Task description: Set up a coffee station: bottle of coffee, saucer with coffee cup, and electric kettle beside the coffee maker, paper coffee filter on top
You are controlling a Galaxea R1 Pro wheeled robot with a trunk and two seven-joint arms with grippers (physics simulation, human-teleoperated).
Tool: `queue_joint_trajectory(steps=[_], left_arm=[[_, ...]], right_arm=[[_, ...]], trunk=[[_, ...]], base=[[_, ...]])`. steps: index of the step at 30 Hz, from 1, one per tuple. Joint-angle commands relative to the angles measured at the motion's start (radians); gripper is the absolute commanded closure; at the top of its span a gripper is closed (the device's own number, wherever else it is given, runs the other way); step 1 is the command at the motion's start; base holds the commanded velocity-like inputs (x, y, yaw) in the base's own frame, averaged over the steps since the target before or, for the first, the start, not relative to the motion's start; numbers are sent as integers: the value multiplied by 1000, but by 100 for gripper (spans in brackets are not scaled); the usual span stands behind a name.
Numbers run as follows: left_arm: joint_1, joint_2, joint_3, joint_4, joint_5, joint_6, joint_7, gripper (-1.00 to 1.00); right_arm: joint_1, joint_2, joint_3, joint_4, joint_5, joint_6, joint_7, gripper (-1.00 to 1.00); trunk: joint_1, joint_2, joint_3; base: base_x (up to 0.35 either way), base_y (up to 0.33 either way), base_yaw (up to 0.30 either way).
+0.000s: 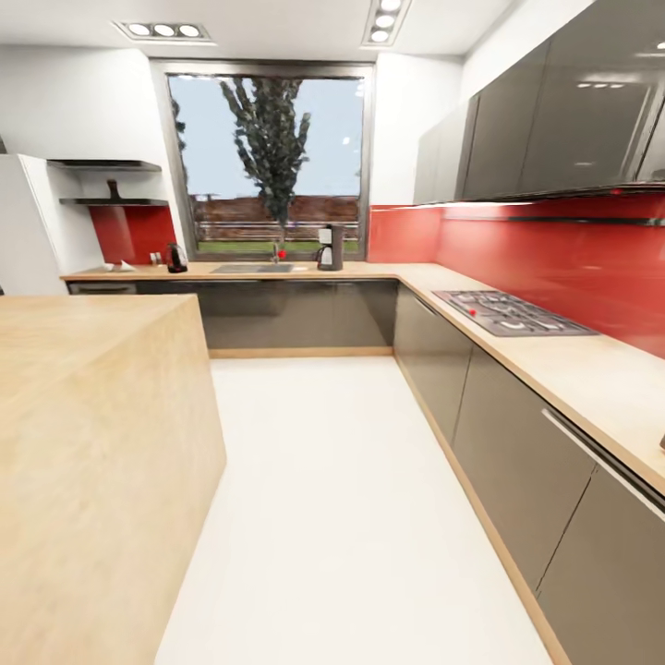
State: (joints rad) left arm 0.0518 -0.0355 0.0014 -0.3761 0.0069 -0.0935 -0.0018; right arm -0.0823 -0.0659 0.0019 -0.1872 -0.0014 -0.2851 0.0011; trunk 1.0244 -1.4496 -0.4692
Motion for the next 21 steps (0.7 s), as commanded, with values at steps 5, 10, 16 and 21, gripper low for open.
queue_joint_trajectory(steps=[5,10,16,21], left_arm=[[0,0,0,-1,1,-2,0,-100],[0,0,0,-1,1,-2,0,-100],[0,0,0,-1,1,-2,0,-100],[0,0,0,-2,1,-2,0,-100]], right_arm=[[-1,0,0,1,0,-3,0,-100],[-1,0,0,2,1,-3,0,-100],[-1,0,0,2,2,-3,0,-100],[-1,0,0,2,3,-3,0,-100]], trunk=[[1,0,-1],[1,0,-1],[1,0,-1],[1,0,-1]], base=[[327,0,0],[327,0,0],[327,0,0],[327,0,0]])
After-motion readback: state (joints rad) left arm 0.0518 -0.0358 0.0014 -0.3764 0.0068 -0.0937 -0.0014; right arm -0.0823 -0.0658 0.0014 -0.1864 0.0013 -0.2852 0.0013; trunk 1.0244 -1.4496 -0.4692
